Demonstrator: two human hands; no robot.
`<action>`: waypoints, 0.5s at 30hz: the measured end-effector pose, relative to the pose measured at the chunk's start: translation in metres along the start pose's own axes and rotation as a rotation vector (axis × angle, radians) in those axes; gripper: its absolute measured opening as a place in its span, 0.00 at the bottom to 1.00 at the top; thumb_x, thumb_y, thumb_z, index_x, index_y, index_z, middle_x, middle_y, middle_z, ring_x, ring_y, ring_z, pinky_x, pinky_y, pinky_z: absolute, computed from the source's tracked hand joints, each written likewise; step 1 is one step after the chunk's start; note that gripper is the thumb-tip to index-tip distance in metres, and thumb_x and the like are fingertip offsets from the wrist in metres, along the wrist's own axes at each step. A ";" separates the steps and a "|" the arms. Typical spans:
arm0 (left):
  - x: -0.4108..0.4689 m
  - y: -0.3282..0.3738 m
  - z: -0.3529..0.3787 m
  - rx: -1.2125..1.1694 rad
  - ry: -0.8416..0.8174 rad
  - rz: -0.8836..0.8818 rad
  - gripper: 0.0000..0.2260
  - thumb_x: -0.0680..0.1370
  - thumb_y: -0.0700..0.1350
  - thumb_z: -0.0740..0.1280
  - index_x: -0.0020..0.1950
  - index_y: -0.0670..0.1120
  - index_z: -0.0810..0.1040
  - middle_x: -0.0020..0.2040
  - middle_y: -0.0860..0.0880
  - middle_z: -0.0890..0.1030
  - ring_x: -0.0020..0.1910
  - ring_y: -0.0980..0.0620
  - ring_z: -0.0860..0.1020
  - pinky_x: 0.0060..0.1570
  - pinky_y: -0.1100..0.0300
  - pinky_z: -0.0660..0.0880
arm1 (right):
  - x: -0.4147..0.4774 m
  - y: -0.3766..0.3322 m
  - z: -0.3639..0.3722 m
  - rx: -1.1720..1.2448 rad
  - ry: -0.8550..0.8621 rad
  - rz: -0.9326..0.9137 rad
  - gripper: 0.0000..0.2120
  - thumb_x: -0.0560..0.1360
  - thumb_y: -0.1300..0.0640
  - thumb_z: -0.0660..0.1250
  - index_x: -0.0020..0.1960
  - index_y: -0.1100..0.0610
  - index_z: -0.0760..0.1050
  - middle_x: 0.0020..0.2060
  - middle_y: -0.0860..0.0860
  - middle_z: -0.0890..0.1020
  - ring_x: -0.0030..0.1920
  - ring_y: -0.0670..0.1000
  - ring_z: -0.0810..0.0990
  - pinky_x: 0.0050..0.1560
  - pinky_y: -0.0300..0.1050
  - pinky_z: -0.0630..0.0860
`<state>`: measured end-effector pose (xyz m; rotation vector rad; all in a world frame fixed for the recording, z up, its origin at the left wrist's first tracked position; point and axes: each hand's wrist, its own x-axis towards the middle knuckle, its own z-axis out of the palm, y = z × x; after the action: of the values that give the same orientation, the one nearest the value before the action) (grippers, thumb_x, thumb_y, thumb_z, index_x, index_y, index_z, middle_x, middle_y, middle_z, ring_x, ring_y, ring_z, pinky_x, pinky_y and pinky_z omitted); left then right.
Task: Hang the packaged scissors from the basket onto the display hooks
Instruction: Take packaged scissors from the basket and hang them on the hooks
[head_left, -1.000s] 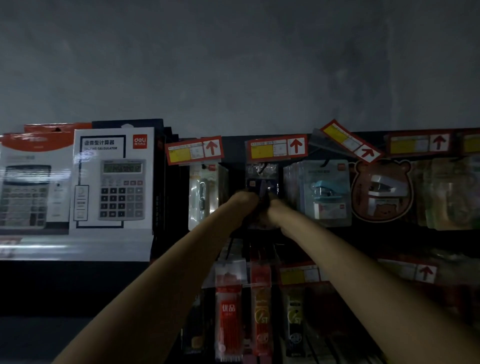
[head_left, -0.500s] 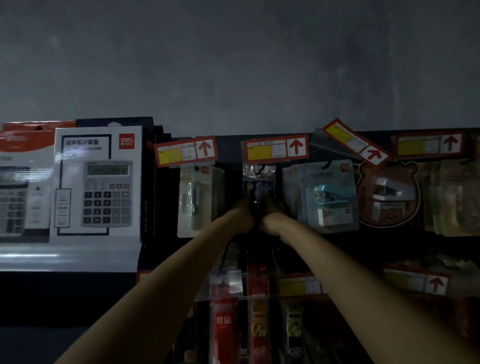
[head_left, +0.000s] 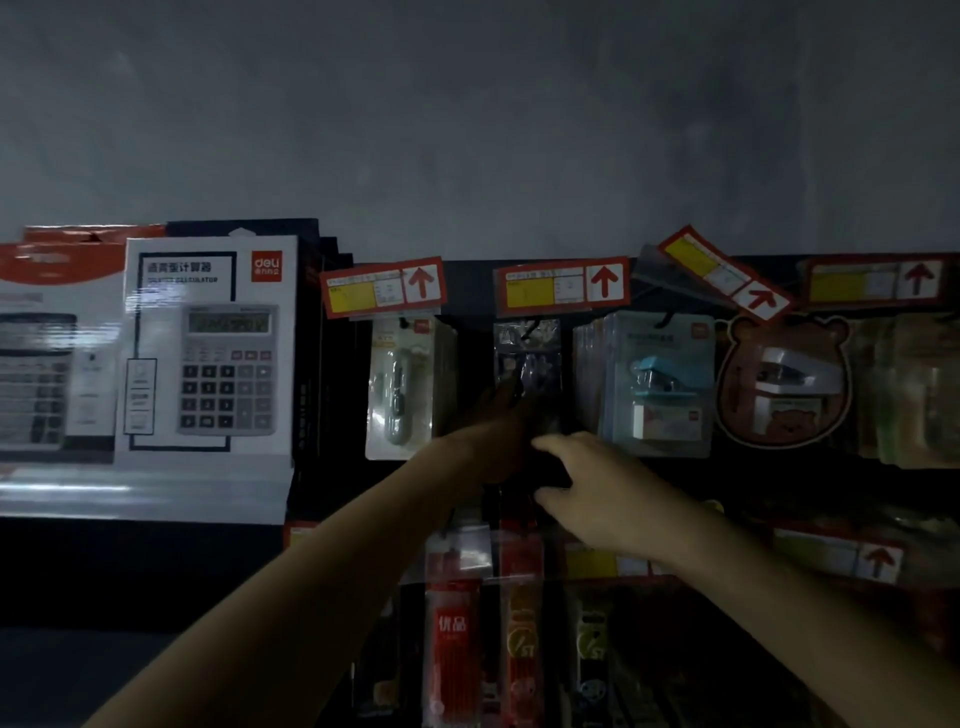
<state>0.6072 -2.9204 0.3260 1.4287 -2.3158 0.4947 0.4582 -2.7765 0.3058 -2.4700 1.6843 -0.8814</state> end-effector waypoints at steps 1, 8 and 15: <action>0.003 0.002 0.001 0.047 0.019 0.000 0.35 0.81 0.59 0.60 0.84 0.53 0.49 0.84 0.47 0.44 0.82 0.41 0.46 0.78 0.37 0.54 | -0.015 0.000 0.002 -0.015 0.059 -0.032 0.28 0.82 0.49 0.64 0.79 0.49 0.63 0.73 0.49 0.68 0.68 0.50 0.73 0.64 0.42 0.73; 0.026 0.016 0.010 0.224 0.108 -0.066 0.38 0.81 0.65 0.58 0.83 0.55 0.40 0.83 0.49 0.37 0.81 0.43 0.36 0.77 0.36 0.44 | -0.053 0.015 0.000 -0.028 0.272 -0.137 0.21 0.81 0.37 0.59 0.72 0.40 0.68 0.65 0.33 0.72 0.63 0.37 0.72 0.61 0.35 0.71; 0.047 0.014 0.018 0.268 0.235 -0.107 0.38 0.80 0.65 0.58 0.83 0.54 0.43 0.83 0.48 0.38 0.81 0.39 0.38 0.76 0.32 0.46 | -0.054 0.027 0.003 -0.075 0.231 -0.164 0.21 0.80 0.35 0.58 0.72 0.38 0.66 0.64 0.32 0.69 0.62 0.37 0.71 0.63 0.38 0.72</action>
<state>0.5728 -2.9595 0.3316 1.5114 -2.0340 0.9168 0.4228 -2.7418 0.2705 -2.6780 1.6216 -1.1834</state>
